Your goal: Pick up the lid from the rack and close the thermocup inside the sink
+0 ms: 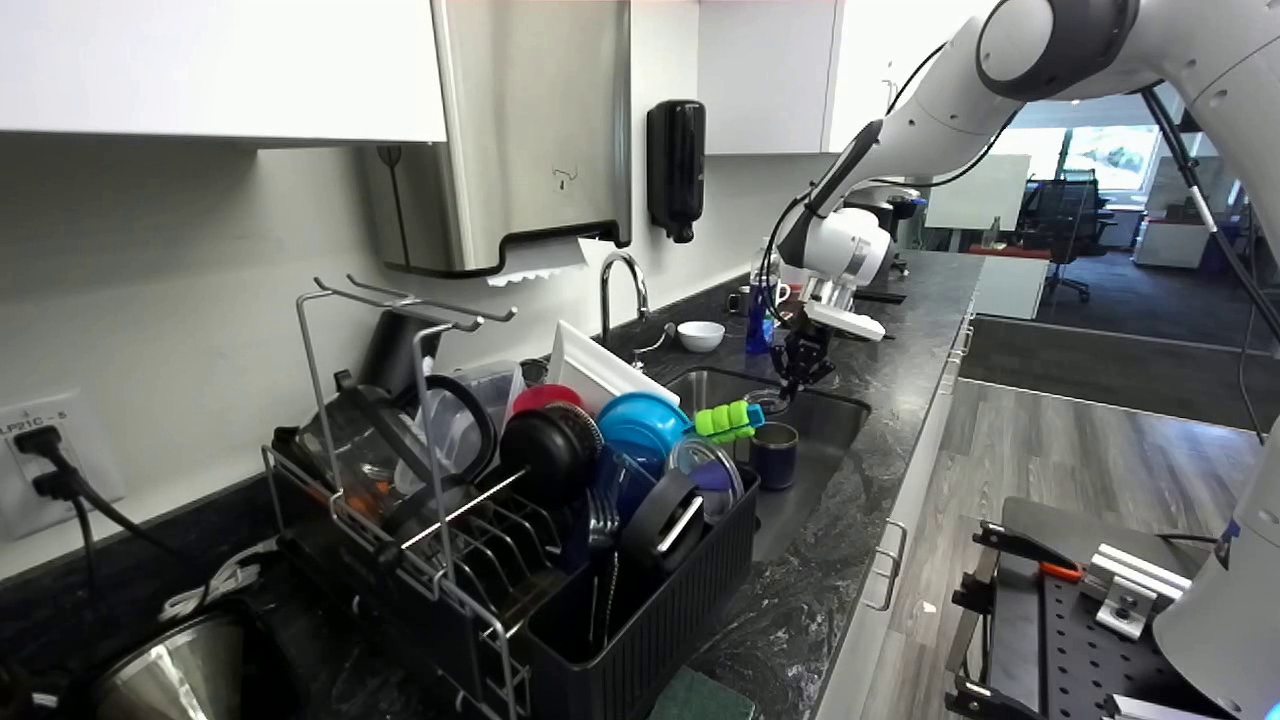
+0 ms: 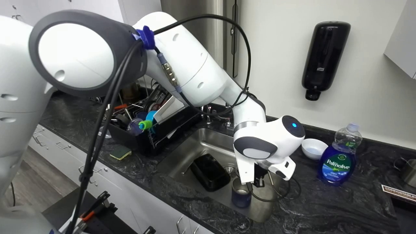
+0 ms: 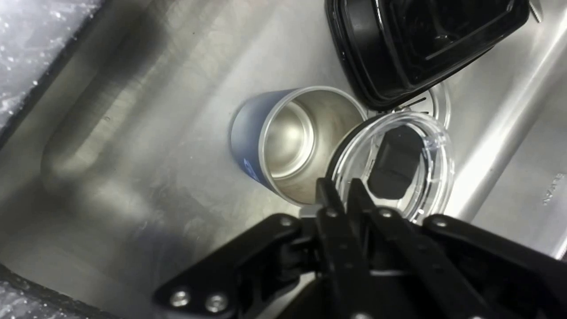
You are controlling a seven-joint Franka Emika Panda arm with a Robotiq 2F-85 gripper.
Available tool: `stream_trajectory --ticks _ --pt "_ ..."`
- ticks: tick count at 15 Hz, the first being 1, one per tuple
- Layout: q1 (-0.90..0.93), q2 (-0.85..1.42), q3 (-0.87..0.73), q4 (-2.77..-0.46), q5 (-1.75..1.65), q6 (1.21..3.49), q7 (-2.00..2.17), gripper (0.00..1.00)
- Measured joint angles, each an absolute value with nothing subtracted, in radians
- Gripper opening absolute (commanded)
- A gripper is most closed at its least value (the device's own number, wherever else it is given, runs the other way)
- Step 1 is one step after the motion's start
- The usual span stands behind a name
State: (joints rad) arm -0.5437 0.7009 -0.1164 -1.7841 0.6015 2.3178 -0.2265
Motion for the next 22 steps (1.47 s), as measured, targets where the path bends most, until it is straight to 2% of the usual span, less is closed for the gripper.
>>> stream_trajectory --ticks 22 --pt "-0.567 0.770 -0.113 -1.785 0.602 2.354 -0.222 0.02"
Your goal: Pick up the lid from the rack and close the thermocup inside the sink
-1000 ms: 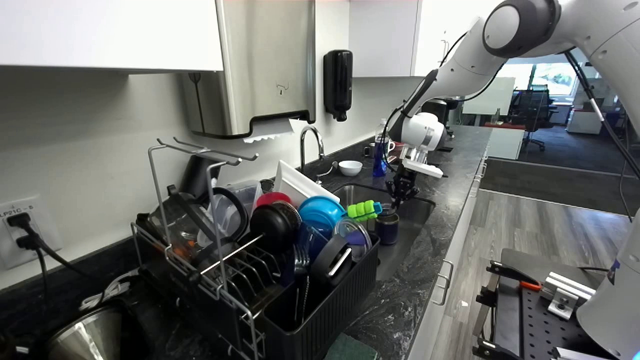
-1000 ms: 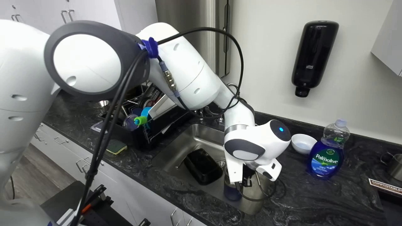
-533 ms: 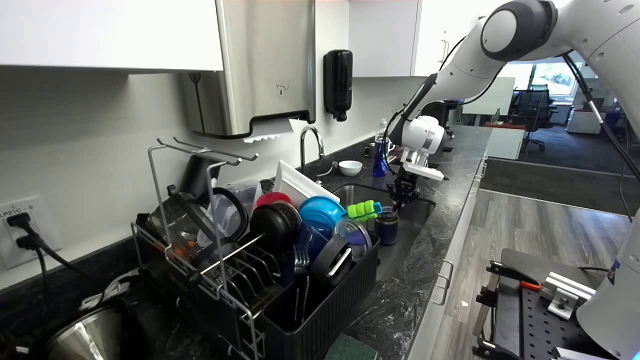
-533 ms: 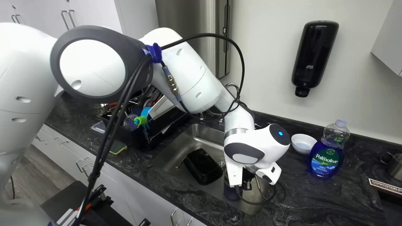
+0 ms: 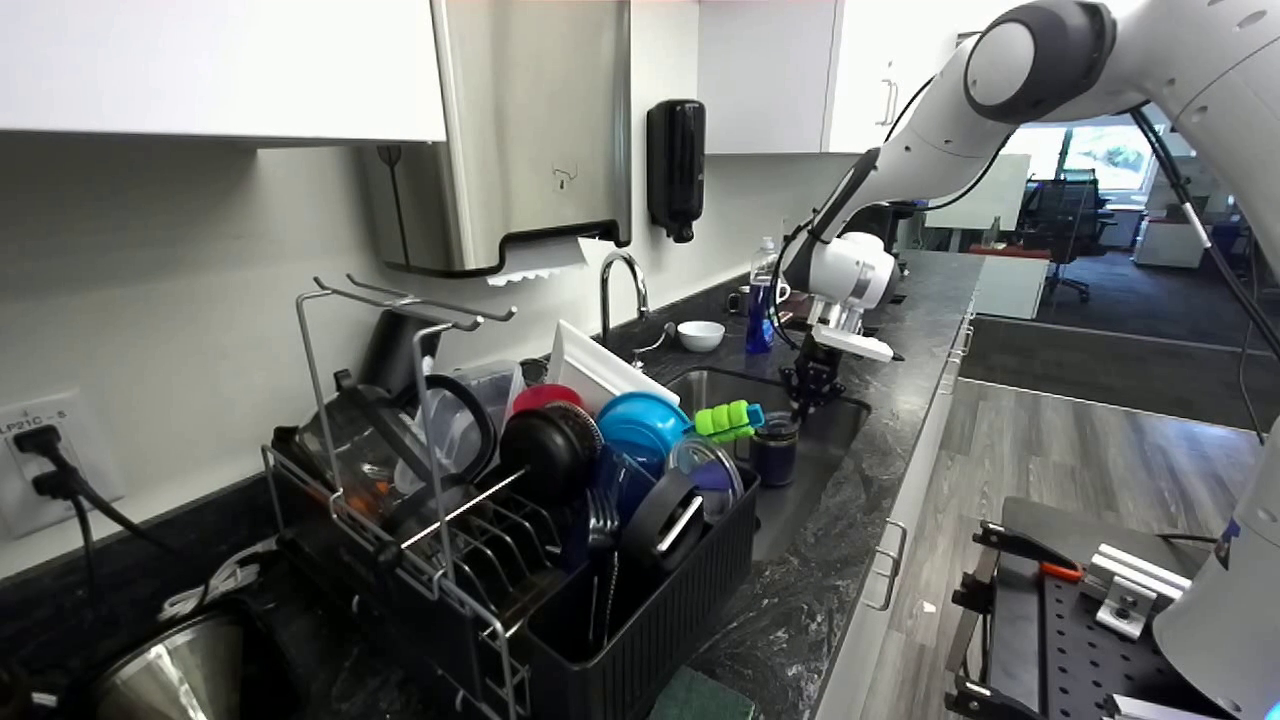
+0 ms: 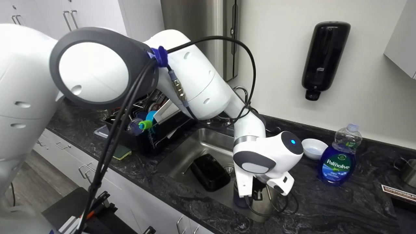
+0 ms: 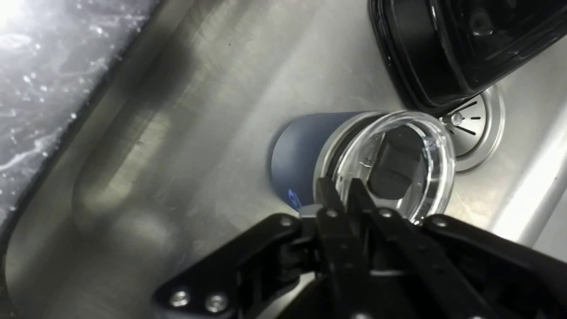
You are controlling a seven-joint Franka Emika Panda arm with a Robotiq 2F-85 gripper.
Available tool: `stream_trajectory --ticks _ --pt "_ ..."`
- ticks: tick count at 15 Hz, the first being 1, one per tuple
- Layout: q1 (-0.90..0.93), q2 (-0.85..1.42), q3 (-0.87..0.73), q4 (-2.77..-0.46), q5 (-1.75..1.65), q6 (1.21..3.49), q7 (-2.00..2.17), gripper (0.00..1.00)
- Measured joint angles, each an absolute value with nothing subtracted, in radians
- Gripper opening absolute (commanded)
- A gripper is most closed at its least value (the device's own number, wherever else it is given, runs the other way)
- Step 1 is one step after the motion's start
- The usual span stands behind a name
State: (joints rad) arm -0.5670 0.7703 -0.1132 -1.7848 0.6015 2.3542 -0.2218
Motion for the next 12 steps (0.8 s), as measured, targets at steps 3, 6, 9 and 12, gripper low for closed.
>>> stream_trajectory --ticks 3,6,9,12 --pt "-0.568 0.776 -0.104 -1.786 0.602 2.356 -0.222 0.02" --pt "-0.568 0.784 -0.090 -1.786 0.615 2.373 -0.223 0.02" --pt "-0.568 0.792 -0.066 -1.786 0.656 2.409 -0.238 0.02" --pt "-0.568 0.796 -0.050 -1.788 0.695 2.443 -0.260 0.02"
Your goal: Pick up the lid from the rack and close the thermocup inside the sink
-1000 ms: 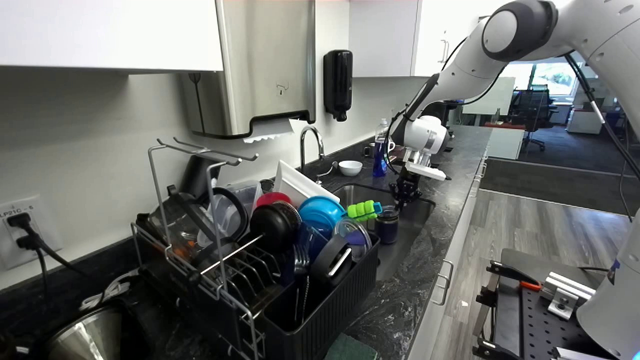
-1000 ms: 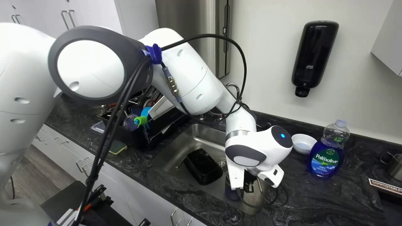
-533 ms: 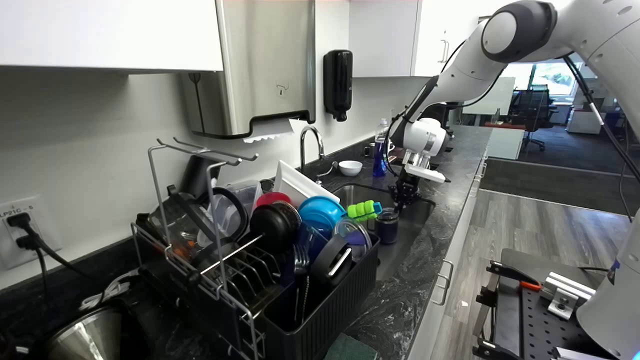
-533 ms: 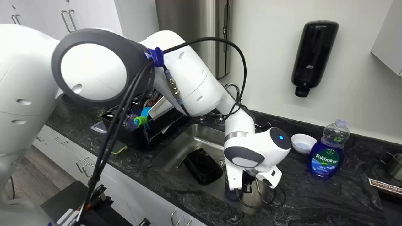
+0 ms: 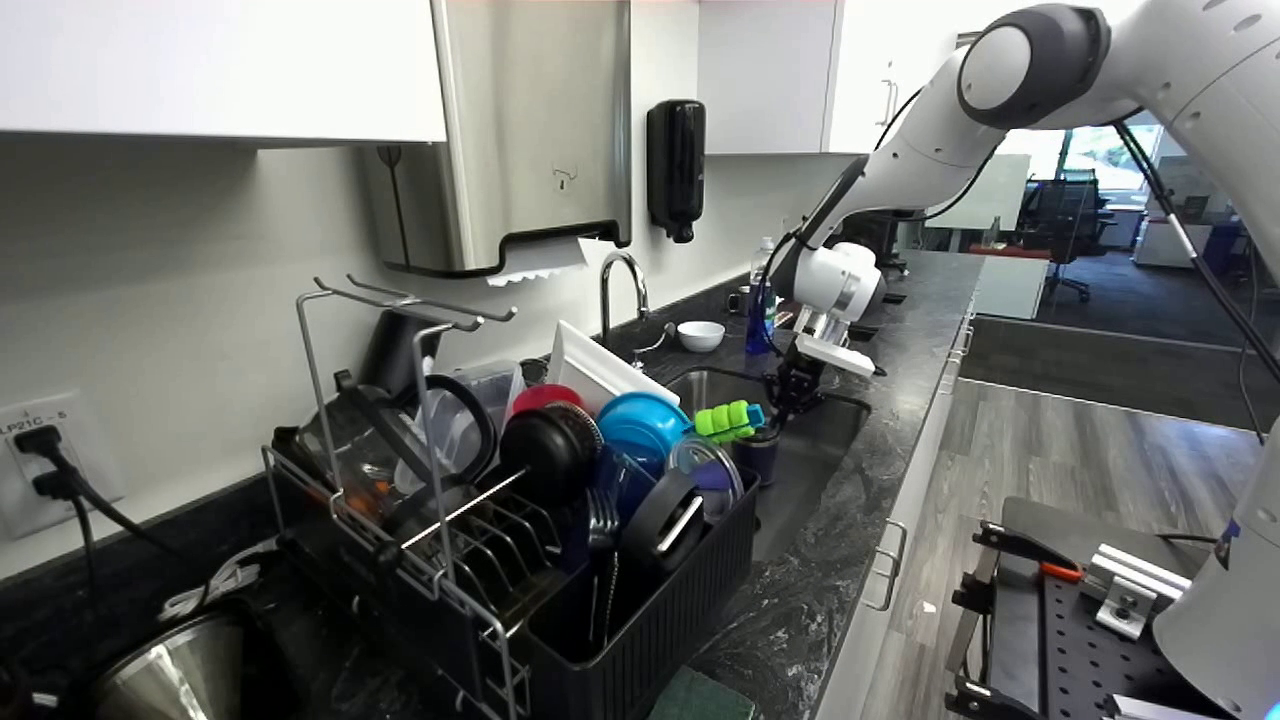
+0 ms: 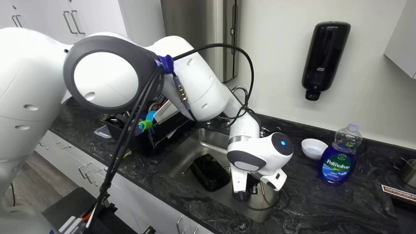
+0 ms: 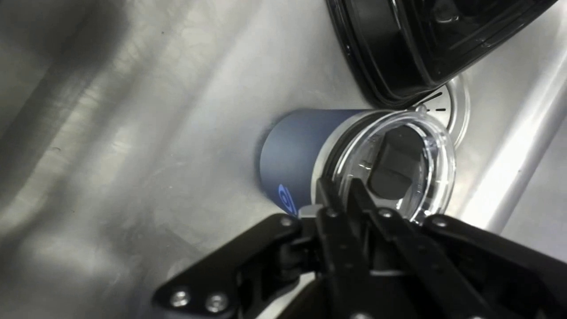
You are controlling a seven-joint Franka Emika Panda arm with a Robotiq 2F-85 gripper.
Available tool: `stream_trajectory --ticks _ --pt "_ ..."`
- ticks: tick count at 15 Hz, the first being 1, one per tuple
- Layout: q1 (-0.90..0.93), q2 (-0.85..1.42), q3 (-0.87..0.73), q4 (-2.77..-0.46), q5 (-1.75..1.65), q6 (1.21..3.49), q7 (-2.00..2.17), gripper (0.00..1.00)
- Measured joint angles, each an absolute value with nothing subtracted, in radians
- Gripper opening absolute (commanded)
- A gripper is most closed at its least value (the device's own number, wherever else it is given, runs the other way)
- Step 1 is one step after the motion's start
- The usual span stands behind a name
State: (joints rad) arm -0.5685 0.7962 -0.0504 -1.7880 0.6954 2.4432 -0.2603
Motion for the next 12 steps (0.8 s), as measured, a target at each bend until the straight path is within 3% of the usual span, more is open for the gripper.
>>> stream_trajectory --ticks 12 --pt "-0.570 0.798 -0.048 -1.800 0.791 2.482 -0.327 0.02"
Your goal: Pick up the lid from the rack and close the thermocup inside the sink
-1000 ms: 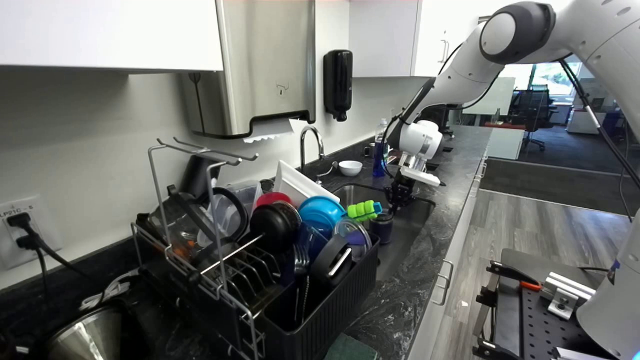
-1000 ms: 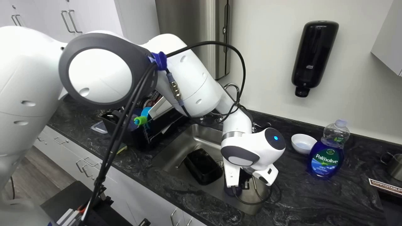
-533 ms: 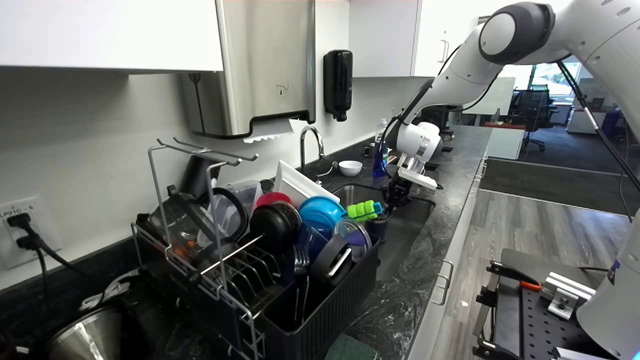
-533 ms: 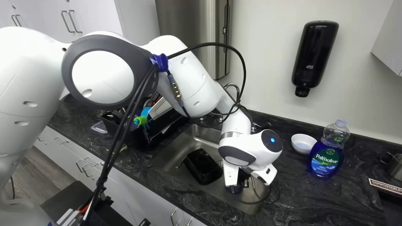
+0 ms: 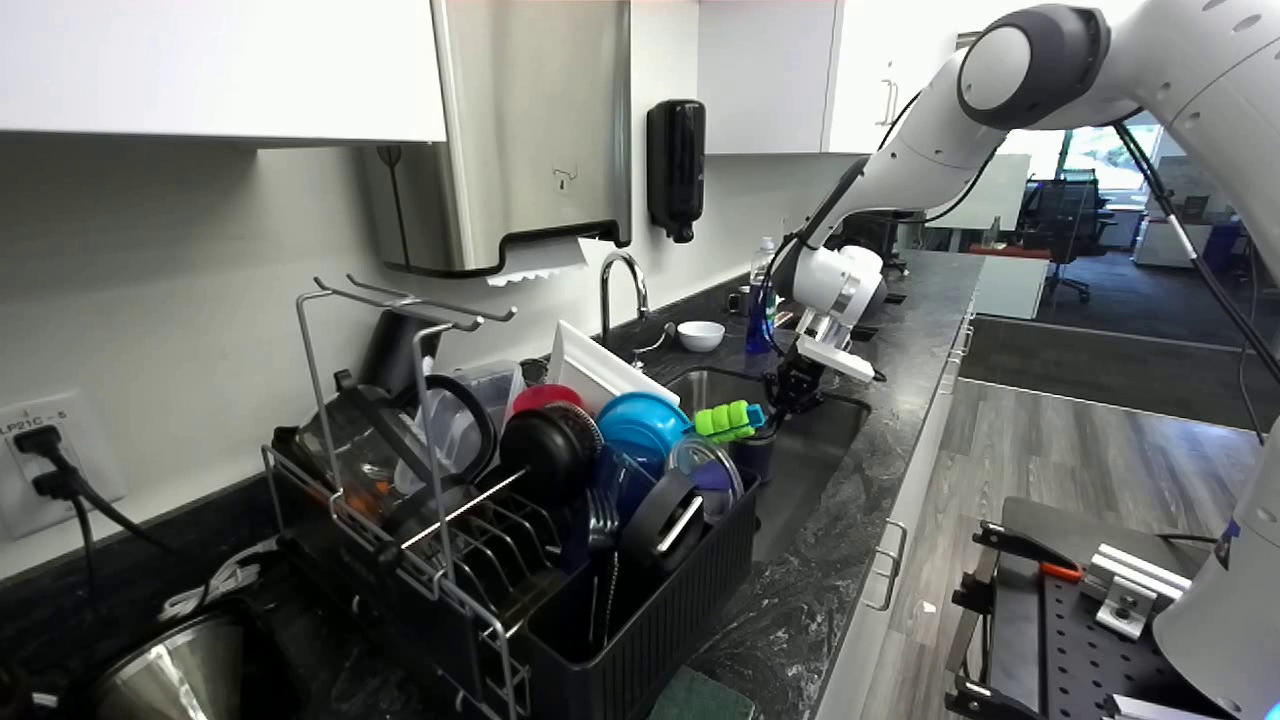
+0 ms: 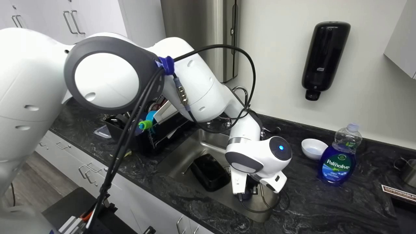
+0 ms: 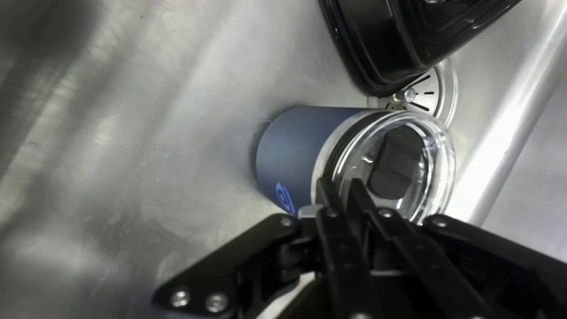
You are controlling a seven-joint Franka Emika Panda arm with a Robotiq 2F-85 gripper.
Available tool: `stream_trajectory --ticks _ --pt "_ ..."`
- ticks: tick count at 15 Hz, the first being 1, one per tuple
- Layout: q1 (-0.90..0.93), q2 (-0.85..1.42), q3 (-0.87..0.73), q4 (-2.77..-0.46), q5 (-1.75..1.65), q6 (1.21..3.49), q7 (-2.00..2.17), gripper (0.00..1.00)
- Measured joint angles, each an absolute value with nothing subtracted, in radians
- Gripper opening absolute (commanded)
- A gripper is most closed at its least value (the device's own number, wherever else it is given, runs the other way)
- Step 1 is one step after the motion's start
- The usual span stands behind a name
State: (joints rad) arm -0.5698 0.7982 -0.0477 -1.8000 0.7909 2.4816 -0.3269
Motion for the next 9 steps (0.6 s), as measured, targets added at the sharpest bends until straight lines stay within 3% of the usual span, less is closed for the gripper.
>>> stream_trajectory --ticks 1,3,9 --pt "-0.570 0.798 -0.048 -1.800 0.792 2.482 -0.328 0.02" --pt "-0.570 0.798 -0.048 -1.800 0.794 2.482 -0.328 0.36" --pt "-0.570 0.799 -0.048 -1.800 0.796 2.489 -0.329 0.78"
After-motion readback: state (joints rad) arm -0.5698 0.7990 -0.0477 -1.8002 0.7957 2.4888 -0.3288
